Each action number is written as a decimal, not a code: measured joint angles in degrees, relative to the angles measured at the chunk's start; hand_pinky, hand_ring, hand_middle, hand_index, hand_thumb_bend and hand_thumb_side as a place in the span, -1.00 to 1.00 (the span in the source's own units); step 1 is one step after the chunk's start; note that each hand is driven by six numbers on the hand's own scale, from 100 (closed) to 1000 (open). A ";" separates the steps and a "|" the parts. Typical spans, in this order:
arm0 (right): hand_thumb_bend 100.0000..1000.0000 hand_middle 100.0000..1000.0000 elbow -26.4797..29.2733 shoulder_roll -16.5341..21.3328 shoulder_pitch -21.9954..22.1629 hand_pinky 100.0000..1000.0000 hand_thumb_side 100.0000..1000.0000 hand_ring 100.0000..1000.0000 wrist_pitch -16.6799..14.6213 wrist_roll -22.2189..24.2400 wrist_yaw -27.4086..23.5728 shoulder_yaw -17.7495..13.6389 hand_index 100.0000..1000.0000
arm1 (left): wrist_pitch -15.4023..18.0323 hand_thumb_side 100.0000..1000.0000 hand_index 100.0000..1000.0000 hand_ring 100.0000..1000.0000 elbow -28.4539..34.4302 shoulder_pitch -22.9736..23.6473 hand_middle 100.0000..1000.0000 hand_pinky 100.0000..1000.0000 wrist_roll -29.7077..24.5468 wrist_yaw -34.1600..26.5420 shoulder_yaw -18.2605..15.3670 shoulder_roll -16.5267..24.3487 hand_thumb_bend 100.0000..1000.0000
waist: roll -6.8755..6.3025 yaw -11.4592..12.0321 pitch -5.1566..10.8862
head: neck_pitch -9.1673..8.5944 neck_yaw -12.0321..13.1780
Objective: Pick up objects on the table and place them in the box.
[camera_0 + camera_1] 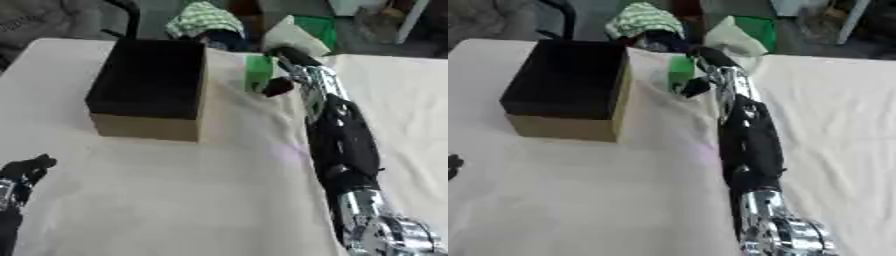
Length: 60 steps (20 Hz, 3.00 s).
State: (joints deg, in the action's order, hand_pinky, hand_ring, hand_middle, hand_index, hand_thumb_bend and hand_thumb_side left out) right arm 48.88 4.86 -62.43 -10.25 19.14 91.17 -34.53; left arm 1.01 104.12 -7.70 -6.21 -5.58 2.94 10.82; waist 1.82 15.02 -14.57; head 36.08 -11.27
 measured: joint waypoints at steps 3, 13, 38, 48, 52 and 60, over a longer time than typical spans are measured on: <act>-0.45 0.52 0.00 -0.01 0.15 0.75 -0.58 0.61 -0.18 -1.14 0.52 0.19 0.68 | 0.01 0.60 0.37 0.90 0.01 -0.04 0.30 1.00 -0.01 0.00 0.00 -0.08 -1.00 | 0.01 0.21 0.00 | -0.37 0.00; -0.60 -0.27 0.50 -0.88 0.18 0.57 -1.00 0.30 -1.04 -6.58 1.55 0.44 -0.01 | 0.01 0.60 0.37 0.89 0.01 -0.16 0.29 1.00 -0.01 0.00 0.00 -0.23 -1.00 | 0.08 0.10 0.01 | -0.41 0.00; -0.46 -0.36 3.65 -3.20 -4.18 0.55 -1.00 0.25 -7.54 -7.78 -5.59 6.44 -0.02 | -0.22 0.58 0.36 0.89 -0.33 0.58 0.27 1.00 -0.13 -0.71 0.00 -0.23 -1.00 | 0.16 -2.04 3.39 | -0.34 -0.15; -0.41 -0.35 -0.60 -6.19 -4.33 0.55 -1.00 0.27 -16.28 -10.85 -8.20 14.23 0.00 | -0.41 0.58 0.36 0.89 -0.35 0.60 0.27 1.00 -0.32 -1.00 0.01 -0.23 -1.00 | 0.43 -1.60 3.61 | -0.34 -0.70; -0.43 -0.34 -0.93 -7.45 -4.33 0.56 -1.00 0.27 -17.58 -11.37 -8.51 15.33 0.01 | -0.46 0.58 0.36 0.89 -0.35 0.60 0.27 1.00 -0.36 -1.00 0.02 -0.23 -1.00 | 0.46 -1.34 3.61 | -0.34 -0.94; -0.25 0.36 -1.41 -8.85 -4.10 0.63 -1.00 0.45 -20.52 -11.57 -8.78 17.36 0.61 | -0.47 0.59 0.36 0.89 -0.37 0.60 0.26 1.00 -0.38 -0.99 0.04 -0.23 -1.00 | 0.66 -1.37 3.59 | -0.34 -0.98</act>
State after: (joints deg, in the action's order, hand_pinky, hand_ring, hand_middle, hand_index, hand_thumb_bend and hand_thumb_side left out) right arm 47.47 -3.99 -66.54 -30.77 7.57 82.39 -17.17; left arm 0.54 103.76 -7.10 -6.58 -6.57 2.98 10.59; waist 2.49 13.65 -10.99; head 35.74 -12.25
